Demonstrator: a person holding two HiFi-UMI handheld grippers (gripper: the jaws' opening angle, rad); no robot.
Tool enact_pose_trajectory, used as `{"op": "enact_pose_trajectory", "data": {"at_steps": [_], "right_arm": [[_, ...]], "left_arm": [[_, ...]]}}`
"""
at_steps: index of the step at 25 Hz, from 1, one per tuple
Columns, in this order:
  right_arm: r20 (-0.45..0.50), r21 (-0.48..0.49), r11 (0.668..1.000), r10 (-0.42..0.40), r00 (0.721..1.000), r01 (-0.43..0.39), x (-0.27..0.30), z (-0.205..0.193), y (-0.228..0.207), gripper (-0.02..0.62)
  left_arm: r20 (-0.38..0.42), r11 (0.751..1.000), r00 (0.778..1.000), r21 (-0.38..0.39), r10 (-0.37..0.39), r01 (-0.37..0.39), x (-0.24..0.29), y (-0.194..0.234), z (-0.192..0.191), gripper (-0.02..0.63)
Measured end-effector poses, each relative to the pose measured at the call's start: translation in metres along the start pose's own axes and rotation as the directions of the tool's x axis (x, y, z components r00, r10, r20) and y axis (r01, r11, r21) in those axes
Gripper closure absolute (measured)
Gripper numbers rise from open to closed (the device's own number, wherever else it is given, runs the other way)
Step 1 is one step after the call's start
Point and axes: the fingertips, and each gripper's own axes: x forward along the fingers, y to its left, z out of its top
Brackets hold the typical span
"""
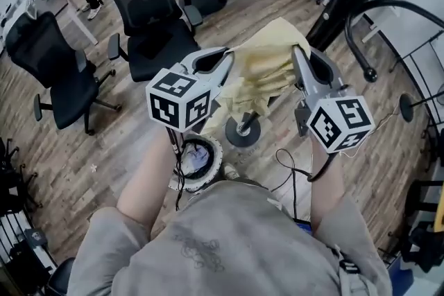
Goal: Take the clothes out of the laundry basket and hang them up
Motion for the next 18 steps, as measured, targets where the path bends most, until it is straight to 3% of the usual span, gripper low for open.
{"op": "enact_pose_trajectory", "data": {"at_steps": [5,13,18], "right_arm": [[0.000,0.037,0.997,-0.061,0.998,0.061,-0.040,-0.008,-0.014,0.557],[0.093,0.108,0.987,-0.128,0.987,0.118,-0.108,0.013,-0.013,0.557],[0.048,0.129,0.978,-0.172,0.984,0.164,-0.134,-0.010,-0.016,0.557]], "left_arm": [[-0.036,0.996,0.995,0.014,-0.091,0.092,0.017,-0.033,-0.009,0.575],[-0.022,0.970,0.970,0.021,-0.243,0.243,0.014,-0.092,-0.004,0.566],[-0.070,0.960,0.958,-0.006,-0.280,0.280,0.010,-0.110,-0.029,0.560]]}}
